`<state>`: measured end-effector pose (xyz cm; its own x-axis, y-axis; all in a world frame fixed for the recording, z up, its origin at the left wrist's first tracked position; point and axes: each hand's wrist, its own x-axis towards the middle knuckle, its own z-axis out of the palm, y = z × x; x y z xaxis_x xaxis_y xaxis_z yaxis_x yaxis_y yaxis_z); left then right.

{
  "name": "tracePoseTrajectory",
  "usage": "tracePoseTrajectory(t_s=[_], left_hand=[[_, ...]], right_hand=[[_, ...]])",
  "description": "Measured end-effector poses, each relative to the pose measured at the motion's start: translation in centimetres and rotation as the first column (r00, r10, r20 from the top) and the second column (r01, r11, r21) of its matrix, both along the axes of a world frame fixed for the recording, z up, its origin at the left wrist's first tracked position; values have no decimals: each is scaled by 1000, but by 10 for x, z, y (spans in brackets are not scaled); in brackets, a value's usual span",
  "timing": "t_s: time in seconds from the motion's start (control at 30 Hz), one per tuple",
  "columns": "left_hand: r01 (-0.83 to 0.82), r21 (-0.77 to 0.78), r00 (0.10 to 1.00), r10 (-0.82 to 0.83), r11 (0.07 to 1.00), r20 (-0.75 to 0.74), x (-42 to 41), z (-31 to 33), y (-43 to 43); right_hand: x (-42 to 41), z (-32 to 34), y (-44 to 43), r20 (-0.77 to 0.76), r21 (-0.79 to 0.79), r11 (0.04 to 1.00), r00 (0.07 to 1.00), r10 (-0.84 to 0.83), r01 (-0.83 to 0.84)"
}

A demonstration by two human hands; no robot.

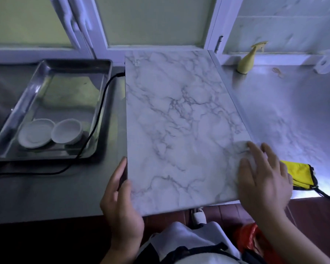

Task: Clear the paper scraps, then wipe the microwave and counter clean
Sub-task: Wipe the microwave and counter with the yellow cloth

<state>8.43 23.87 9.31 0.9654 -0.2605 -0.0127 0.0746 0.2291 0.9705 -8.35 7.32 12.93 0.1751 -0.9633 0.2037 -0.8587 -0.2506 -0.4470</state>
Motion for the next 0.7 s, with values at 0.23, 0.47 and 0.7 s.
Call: tracePoseTrajectory(t_s=[0.23,0.47,0.7], left_hand=[[-27,41,1000,27,999,5,27,-1,-18],[21,32,1000,-21,999,3,92,-3,-106],[130,59,991,-131,990,11,157,10,-194]], right_hand=[[22,-1,-13,69,-58,998,998,-4,8],[74,-1,-96,39,-40,999,999,-13,14],[134,3,-177,1,-48,998,1000,-29,29]])
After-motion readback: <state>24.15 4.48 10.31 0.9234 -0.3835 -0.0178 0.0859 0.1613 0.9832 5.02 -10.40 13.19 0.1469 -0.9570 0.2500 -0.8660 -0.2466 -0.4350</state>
